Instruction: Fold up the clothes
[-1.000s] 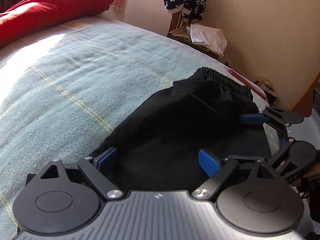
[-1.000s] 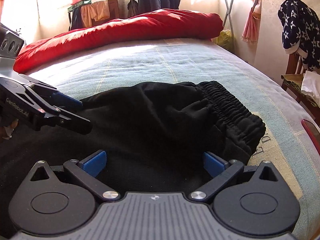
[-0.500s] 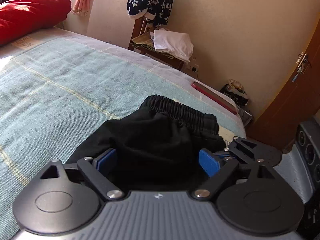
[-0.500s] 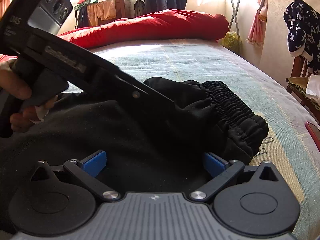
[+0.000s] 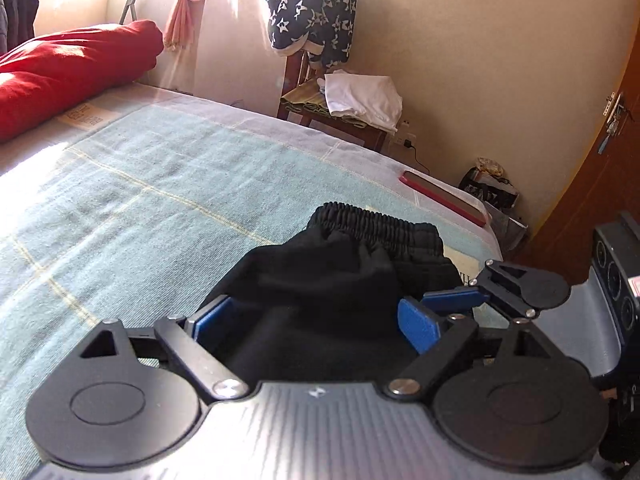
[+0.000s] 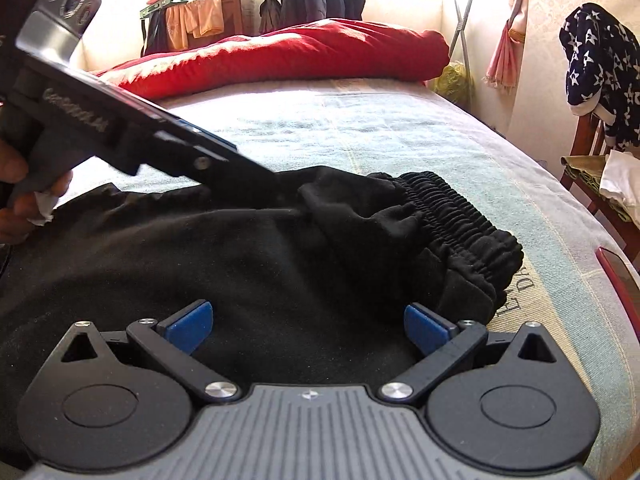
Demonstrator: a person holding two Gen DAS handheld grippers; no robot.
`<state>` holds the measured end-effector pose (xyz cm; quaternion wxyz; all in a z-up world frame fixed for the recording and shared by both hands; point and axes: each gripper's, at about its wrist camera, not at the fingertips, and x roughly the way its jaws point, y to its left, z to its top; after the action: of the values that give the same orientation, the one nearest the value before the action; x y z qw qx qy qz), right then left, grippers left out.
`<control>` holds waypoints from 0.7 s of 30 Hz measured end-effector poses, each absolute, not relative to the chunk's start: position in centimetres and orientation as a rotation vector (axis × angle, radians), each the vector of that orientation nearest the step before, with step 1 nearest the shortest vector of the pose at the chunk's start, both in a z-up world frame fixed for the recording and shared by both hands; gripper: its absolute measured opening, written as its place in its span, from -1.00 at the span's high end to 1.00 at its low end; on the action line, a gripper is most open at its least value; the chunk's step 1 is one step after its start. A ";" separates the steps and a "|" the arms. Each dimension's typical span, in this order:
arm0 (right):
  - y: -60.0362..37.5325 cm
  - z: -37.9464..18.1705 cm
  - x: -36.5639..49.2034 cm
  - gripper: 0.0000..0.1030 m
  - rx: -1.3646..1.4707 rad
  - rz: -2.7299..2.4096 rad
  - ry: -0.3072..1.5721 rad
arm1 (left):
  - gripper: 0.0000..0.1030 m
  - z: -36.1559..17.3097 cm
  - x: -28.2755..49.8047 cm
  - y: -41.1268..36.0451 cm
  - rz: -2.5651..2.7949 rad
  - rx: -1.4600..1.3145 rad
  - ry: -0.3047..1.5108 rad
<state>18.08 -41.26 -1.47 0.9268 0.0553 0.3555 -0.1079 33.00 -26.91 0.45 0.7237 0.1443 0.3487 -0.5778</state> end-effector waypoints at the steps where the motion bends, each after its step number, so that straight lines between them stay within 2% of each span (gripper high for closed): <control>1: -40.8 -1.0 17.9 -1.00 0.103 -0.229 0.728 | -0.73 0.9 32.7 -25.7 -1.259 0.335 0.763; 12: -33.3 2.2 17.2 -1.00 0.081 -0.229 0.761 | -0.74 3.9 30.1 -11.2 -1.086 0.440 0.754; 21: -26.2 -1.7 16.9 -1.00 0.030 -0.163 0.923 | -0.74 4.6 27.3 0.3 -0.969 0.417 0.790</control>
<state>16.94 -26.16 -1.67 0.8921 0.0146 0.4446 -0.0787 27.33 0.29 4.58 0.7907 0.1939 0.3670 -0.4501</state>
